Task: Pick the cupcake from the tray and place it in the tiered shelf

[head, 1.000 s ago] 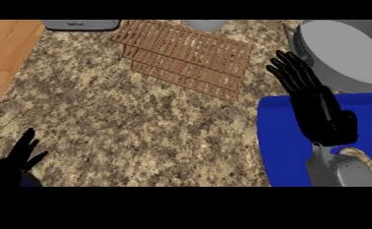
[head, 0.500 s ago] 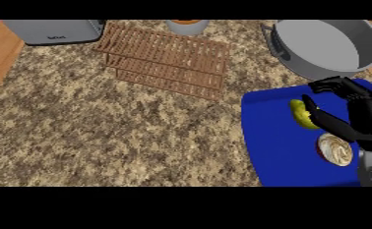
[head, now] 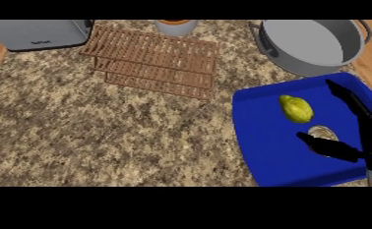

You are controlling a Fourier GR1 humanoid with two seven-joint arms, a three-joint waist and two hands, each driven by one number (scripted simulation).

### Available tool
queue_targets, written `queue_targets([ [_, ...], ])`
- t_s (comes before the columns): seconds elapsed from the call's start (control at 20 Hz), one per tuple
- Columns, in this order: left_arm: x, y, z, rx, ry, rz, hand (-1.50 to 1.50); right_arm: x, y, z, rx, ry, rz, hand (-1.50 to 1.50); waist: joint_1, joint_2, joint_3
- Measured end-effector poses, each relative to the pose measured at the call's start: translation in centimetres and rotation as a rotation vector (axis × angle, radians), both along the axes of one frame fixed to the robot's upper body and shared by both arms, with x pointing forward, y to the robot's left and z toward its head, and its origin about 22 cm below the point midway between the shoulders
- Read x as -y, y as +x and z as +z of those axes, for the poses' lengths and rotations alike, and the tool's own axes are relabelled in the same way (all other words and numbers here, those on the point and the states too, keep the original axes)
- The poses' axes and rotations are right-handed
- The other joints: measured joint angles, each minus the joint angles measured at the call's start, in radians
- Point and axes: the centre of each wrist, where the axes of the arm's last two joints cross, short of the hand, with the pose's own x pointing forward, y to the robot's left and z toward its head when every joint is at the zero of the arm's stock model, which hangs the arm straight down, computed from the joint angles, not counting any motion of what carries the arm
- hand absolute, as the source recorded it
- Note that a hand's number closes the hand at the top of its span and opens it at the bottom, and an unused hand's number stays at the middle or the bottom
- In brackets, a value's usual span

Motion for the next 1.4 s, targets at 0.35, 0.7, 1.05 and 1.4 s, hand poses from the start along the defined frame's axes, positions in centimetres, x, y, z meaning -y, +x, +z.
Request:
queue_targets([
  [0.35,0.5,-0.8,0.4,0.021,-0.02,0.013,0.0,2.4,-1.7,0.4,-0.166,-0.314,-0.051,-1.5,-0.011,0.004,-0.013],
  [0.7,1.5,-0.3,0.6,0.066,-0.058,-0.006,0.0,3.5,-2.8,0.9,-0.421,-0.629,-0.005,-1.5,0.012,0.016,-0.02],
  [1.05,3.1,0.4,0.3,0.1,-0.102,-0.016,0.0,3.1,-2.9,1.8,-0.561,-0.823,-0.019,-1.5,0.03,0.021,-0.016],
  [1.4,4.6,1.3,-0.1,0.126,-0.146,-0.02,0.0,1.7,-2.6,2.1,-0.626,-0.884,-0.047,-1.5,0.045,0.025,-0.012],
])
